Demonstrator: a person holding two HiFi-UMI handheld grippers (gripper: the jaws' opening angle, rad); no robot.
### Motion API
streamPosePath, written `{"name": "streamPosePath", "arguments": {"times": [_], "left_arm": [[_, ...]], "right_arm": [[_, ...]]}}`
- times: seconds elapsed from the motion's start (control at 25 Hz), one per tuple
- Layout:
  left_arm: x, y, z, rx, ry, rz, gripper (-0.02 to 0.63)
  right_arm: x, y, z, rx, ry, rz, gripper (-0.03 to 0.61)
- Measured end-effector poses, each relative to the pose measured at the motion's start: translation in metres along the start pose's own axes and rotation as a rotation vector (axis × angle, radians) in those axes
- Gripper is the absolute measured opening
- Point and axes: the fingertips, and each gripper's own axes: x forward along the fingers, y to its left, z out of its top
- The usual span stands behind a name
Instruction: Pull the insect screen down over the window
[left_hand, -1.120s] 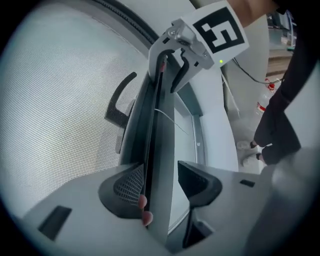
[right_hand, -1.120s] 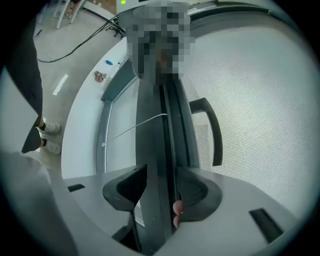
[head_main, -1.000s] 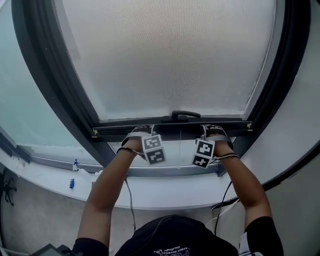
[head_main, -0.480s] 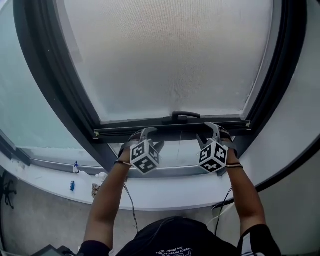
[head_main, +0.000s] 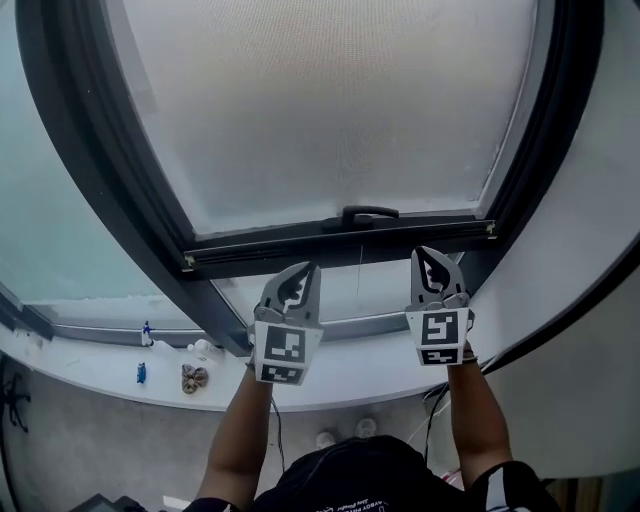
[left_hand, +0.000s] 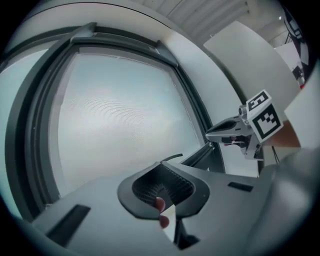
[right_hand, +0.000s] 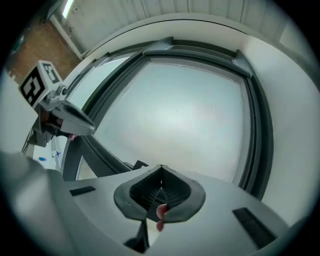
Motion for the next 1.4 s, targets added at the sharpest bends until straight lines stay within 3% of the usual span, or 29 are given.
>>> {"name": "streamPosePath", "arguments": {"times": [0.24,0.48,0.6,0.88,1.08,1.28,1.4], "left_arm": [[-0.026,-0.005,-0.027,-0.086,0.007,0.039,0.003],[-0.051,-0.018,-0.041,-0.202,0.052,0.072,0.003],[-0.065,-0.034,-0.041,-0.199,0.065,0.089,0.003],[-0.111,-0.097,-0.022,-0.21,0.034,0.089,0.003],[-0.145,-0.15,-0.014,-0.168,0.039,0.091,0.002],[-0.173,-0.182,-0.014,-0.223,0.048,0.107,0.003],[-0.185,-0.203,-0.017,-0.241,0.058,0.118,0.003]], "right_arm": [[-0.042,0.008,-0.024,0.224,0.047,-0.012,0.005],[-0.073,0.03,-0.03,0.26,0.048,0.022,0.004],[-0.09,0.035,-0.027,0.226,0.037,0.065,0.005],[-0.151,0.037,-0.042,0.272,0.024,0.128,0.004],[-0.202,0.035,-0.049,0.416,0.017,0.174,0.004],[-0.249,0.031,-0.055,0.409,0.007,0.172,0.004],[-0.277,0.028,-0.062,0.457,-0.014,0.177,0.003]]}}
